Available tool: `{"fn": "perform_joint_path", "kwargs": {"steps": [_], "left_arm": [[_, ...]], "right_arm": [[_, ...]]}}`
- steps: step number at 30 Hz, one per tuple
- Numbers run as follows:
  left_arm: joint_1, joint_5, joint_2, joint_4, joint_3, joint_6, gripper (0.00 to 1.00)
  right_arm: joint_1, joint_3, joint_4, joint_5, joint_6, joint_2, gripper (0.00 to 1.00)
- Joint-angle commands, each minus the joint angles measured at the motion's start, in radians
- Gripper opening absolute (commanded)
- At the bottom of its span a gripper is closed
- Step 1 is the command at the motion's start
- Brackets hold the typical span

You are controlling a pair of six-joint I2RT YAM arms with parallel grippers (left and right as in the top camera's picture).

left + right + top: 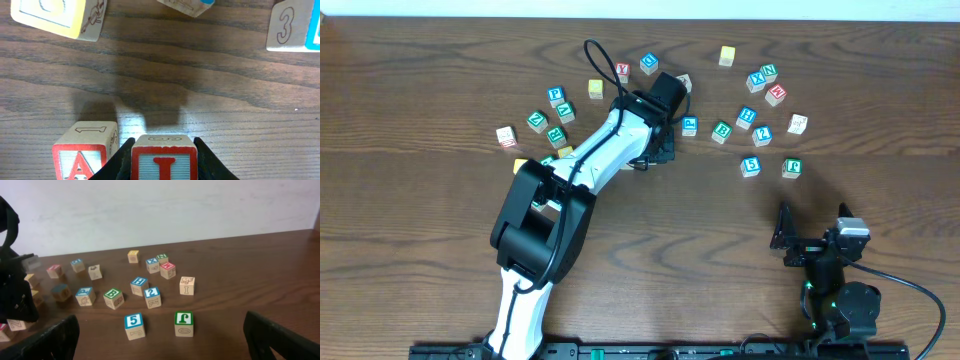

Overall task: Spell out AI2
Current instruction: 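Carry the I block down and place it right of the A block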

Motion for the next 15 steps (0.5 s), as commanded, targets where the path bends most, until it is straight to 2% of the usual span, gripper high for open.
{"fn": "perform_joint_path", "kwargs": {"steps": [1, 13, 14, 15], "left_arm": [[0.002, -0.037, 0.019, 0.013, -0.019, -0.005, 0.25], [-0.008, -0.037, 0.019, 0.067, -0.066, -0.005, 0.27], [-0.008, -0.036, 0.019, 0.067, -0.066, -0.005, 0.34], [-0.008, -0.036, 0.019, 0.067, -0.066, -0.005, 0.36]], "right_arm": [[-0.013, -0.003, -0.003, -0.002, 0.012, -0.005, 0.99], [-0.012, -0.003, -0.003, -0.002, 0.012, -0.005, 0.99], [-0.012, -0.003, -0.003, -0.002, 0.012, -0.005, 0.99], [-0.012, -0.003, -0.003, -0.002, 0.012, -0.005, 0.99]]}}
